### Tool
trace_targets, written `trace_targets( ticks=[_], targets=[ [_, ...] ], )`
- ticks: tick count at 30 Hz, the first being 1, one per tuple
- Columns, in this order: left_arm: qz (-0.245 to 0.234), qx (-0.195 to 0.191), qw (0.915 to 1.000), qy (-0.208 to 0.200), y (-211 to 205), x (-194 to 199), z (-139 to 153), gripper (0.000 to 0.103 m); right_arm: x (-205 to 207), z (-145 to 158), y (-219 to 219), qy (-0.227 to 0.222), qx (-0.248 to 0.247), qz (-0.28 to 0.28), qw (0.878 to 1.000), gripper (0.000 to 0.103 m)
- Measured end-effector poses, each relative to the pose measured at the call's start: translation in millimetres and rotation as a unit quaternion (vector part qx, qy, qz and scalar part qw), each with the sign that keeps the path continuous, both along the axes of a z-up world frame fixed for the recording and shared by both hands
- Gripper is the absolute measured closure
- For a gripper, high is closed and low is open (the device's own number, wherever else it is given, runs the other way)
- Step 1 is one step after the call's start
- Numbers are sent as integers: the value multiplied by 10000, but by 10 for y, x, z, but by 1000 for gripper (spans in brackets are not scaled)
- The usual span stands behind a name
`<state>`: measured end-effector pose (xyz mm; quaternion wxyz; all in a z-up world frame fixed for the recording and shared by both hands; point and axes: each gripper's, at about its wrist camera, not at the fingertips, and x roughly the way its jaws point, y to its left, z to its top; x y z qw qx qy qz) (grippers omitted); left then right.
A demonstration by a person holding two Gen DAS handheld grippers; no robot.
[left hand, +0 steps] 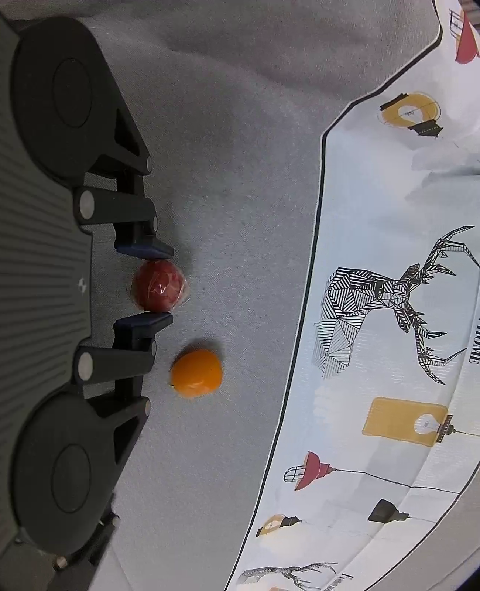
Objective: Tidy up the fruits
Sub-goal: 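Lift the red fruit with the left tool while the right tool lifts the date toward the plate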
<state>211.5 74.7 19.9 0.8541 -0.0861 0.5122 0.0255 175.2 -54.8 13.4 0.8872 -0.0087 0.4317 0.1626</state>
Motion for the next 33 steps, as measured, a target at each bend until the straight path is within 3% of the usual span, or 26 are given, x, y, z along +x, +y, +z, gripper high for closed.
trace_targets(
  ticks=[9,18,22,27,30,33],
  targets=[
    [-30,-12,10000,-32,3,-217,76,69,-173,262,-199,-301,38,-207,9993,82],
    [-109,161,9997,-111,30,-536,198,69,-527,891,-657,-588,208,-428,9971,82],
    [-248,180,9994,-184,-62,-745,265,69,-848,1057,-958,-759,37,-501,9958,82],
    [-530,157,9976,-407,-247,-1064,378,69,-1201,911,-1444,-683,218,-1147,9908,82],
    [-690,3,9953,-673,-354,-1284,484,69,-1377,956,-1511,-895,290,-1098,9895,82],
    [-1030,-284,9885,-1067,-505,-1532,616,69,-1527,804,-1519,-683,36,-888,9937,82]
  ],
)
